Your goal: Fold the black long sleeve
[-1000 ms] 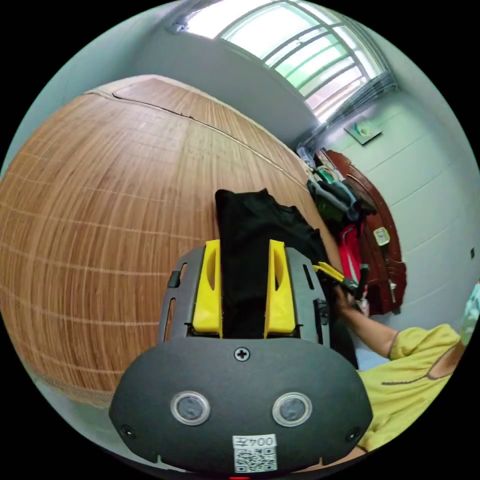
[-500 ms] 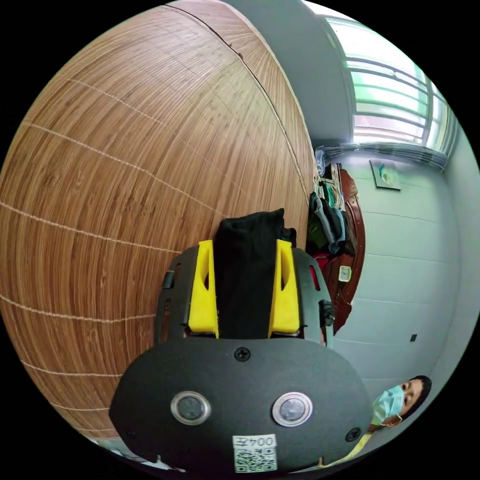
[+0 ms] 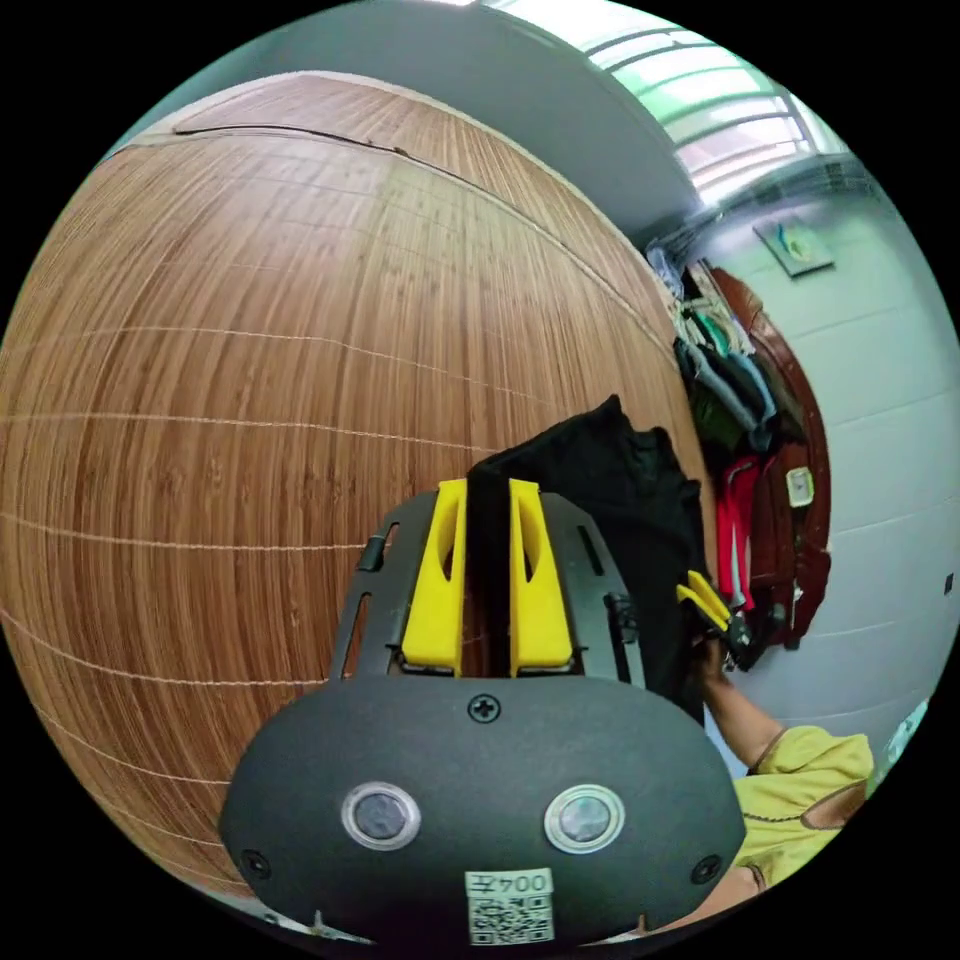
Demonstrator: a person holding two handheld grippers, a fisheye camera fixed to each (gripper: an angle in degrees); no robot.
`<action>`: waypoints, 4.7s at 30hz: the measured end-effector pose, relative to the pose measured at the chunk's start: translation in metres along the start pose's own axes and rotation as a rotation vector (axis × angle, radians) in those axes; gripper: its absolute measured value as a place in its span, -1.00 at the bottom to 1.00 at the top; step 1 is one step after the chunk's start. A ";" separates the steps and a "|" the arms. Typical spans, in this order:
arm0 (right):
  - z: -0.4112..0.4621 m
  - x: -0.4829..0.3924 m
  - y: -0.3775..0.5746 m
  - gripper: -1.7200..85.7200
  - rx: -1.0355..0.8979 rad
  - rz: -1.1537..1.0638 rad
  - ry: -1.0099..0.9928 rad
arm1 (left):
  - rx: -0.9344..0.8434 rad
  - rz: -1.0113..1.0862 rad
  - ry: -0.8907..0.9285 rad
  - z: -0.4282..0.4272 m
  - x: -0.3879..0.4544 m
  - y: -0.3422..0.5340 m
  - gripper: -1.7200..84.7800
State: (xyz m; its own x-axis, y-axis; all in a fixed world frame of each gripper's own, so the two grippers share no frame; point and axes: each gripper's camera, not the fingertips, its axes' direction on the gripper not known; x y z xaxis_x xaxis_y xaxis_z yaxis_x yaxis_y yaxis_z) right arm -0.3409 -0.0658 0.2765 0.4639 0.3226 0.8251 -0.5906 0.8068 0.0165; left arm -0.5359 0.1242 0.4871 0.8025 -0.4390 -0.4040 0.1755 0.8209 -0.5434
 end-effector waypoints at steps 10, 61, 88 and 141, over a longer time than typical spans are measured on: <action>-0.006 0.035 -0.019 -0.68 0.001 0.000 0.002 | 0.121 0.285 -0.292 0.003 0.117 0.097 -0.92; 0.021 0.592 -0.247 -0.83 -0.107 0.372 -0.287 | 0.173 0.026 -0.058 0.042 0.107 0.188 -0.94; 0.010 0.551 -0.284 -0.83 -0.156 0.353 -0.539 | 0.111 -0.045 -0.067 -0.010 0.125 0.158 -0.76; -0.744 0.097 -0.010 -0.96 0.366 0.193 -0.241 | 0.515 0.178 -0.233 -0.305 0.354 0.745 -0.95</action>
State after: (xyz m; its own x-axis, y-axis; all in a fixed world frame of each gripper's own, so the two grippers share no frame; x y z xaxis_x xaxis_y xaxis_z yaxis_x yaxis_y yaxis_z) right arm 0.2017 0.3261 -0.0637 0.1821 0.2905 0.9394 -0.8647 0.5022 0.0123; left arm -0.2953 0.4691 -0.2848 0.9388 -0.2347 -0.2519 0.2345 0.9716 -0.0314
